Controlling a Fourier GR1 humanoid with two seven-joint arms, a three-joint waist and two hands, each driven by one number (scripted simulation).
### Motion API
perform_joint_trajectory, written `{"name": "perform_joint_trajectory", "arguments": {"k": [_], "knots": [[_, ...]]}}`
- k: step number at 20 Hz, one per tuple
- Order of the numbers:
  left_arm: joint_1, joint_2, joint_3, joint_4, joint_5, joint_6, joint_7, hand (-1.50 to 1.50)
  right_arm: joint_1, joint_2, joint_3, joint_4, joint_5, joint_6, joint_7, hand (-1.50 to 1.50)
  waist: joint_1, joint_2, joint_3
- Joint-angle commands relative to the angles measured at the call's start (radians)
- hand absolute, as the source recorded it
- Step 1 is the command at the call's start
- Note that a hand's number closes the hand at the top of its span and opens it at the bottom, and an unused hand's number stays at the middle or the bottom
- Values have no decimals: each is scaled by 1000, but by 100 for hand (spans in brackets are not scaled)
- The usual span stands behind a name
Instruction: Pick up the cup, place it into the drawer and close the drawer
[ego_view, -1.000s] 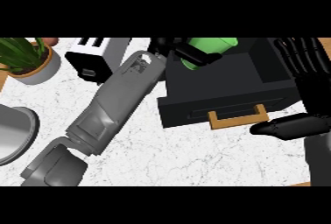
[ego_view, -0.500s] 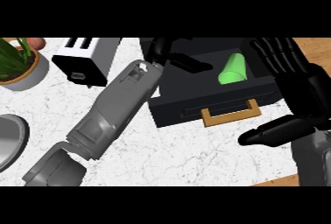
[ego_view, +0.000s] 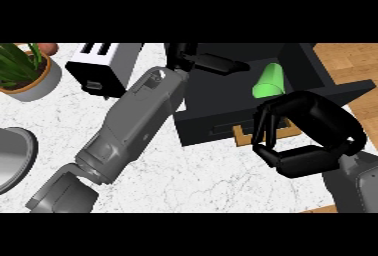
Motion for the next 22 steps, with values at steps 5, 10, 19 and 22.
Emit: {"name": "perform_joint_trajectory", "arguments": {"k": [5, 10, 19, 22], "knots": [[-8, 0, 20, 40, 73, 26, -84, -150, 88, -119, 102, -22, 211, 71, 60, -150, 78, -16, 1], [28, 0, 22, 21, 102, 37, -99, -150, 139, -117, 194, -12, 530, -29, -38, -150, 132, -26, 2], [122, 20, 49, -66, 97, -44, -130, -150, 61, -72, 303, 513, 804, -182, -287, -150, 229, -30, 2], [154, 70, 71, -113, 120, -89, -97, -150, -67, -44, 265, 714, 826, -204, -309, 150, 243, -30, 2]]}}
